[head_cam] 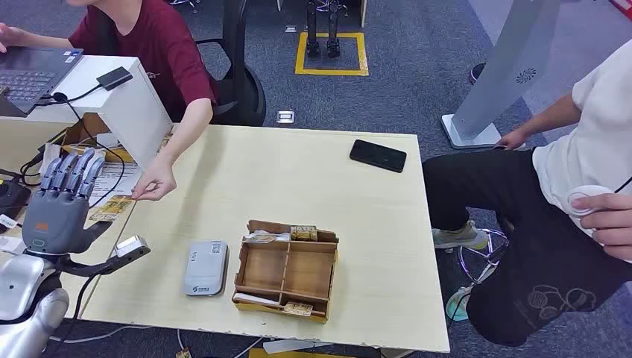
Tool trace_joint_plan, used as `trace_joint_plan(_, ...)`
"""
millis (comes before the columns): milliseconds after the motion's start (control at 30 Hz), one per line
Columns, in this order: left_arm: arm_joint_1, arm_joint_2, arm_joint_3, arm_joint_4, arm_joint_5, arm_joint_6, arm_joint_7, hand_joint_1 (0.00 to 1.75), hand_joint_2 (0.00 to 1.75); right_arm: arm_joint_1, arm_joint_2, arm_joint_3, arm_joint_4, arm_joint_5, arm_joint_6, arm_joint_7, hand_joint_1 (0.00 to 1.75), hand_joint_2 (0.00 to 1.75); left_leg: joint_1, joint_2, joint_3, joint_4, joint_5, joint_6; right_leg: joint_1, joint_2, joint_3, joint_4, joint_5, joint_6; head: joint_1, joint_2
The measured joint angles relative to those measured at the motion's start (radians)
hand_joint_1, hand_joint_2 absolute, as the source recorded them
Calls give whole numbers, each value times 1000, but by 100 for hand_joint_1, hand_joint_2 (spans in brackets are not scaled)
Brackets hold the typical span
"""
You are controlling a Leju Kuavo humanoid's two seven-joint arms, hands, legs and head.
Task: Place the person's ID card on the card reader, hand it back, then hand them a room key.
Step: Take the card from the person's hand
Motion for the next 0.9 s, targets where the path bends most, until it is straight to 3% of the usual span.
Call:
trace_joint_plan(100,3,0,0,0,10,-8,-2,175,175,0,0,0,0,0,0,0,0,175,0,0,0,0,0,0,0,0,0,0,0,0,0,0)
trace_joint_plan(900,28,7,0,-15,128,-45,-67,175,175,0,0,19,0,0,0,-1,0,175,0,0,0,0,0,0,0,0,0,0,0,0,0,0)
